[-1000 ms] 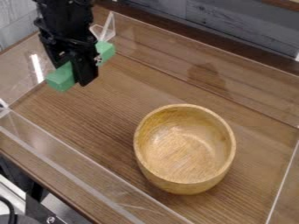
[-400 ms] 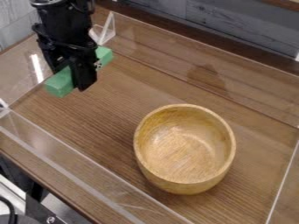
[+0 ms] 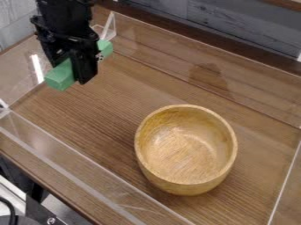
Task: Remove the green block from inside the brown bowl and put it on the table
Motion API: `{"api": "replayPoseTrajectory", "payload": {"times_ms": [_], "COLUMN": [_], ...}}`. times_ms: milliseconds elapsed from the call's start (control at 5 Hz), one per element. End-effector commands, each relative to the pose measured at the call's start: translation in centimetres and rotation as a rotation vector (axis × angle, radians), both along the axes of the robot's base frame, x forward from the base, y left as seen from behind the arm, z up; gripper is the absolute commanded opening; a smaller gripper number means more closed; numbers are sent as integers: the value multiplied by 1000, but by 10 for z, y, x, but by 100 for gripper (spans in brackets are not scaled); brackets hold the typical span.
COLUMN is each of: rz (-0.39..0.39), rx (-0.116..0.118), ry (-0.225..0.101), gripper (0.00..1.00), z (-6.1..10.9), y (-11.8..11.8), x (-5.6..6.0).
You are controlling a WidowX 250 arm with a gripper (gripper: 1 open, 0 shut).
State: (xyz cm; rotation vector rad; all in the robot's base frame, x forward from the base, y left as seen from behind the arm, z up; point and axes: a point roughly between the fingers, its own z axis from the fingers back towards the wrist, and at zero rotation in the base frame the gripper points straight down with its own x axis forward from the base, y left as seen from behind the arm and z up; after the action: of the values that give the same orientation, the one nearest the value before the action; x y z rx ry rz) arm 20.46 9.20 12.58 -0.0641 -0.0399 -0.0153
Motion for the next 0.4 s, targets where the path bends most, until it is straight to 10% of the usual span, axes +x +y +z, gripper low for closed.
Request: {"api": "replayPoseTrajectory", "payload": {"times_ms": [0, 200], "rz": [11, 29], "rx": [40, 47], "ry": [-59, -55], "gripper": [0, 0], "z": [4, -10], "y": [8, 13], "x": [18, 29]}}
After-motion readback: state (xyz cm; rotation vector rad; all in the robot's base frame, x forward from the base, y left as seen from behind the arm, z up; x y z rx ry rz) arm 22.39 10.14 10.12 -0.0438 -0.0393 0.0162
